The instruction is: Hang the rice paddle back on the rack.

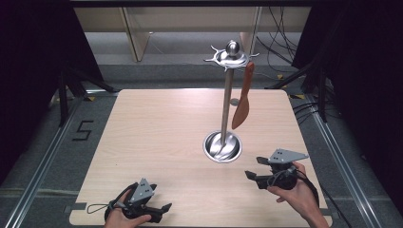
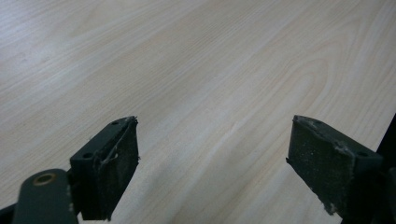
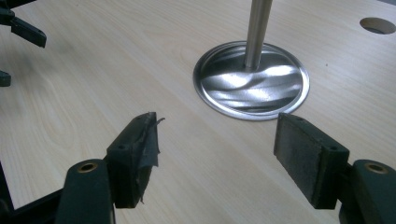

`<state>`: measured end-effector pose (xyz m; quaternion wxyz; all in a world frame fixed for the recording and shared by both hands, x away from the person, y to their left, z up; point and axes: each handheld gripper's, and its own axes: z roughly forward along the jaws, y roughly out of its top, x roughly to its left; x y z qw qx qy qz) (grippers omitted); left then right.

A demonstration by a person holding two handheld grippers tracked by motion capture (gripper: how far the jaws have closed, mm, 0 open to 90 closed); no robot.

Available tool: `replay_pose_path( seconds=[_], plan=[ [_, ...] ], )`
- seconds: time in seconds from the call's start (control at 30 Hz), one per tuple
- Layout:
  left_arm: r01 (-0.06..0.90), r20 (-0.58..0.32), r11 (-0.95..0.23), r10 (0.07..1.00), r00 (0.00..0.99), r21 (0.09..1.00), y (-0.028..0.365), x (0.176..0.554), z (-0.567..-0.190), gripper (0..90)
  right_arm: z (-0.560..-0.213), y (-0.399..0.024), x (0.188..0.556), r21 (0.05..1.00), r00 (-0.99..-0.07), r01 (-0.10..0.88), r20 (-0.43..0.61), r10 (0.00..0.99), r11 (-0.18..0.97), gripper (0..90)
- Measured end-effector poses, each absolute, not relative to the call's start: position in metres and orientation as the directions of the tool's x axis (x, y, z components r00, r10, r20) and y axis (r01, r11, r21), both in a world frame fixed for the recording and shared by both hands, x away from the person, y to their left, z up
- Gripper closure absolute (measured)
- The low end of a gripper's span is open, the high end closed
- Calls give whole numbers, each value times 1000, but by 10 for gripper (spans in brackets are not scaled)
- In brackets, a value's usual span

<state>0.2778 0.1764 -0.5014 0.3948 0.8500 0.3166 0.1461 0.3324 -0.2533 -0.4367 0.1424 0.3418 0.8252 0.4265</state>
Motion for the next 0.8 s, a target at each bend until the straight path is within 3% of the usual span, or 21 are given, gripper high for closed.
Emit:
replay_pose_path(
  seconds=[0.8],
  plan=[
    [424,-2,-487,655,756,763,176,277,-501,158,-453,-255,325,770,-724,488,94,683,411,302]
  ],
)
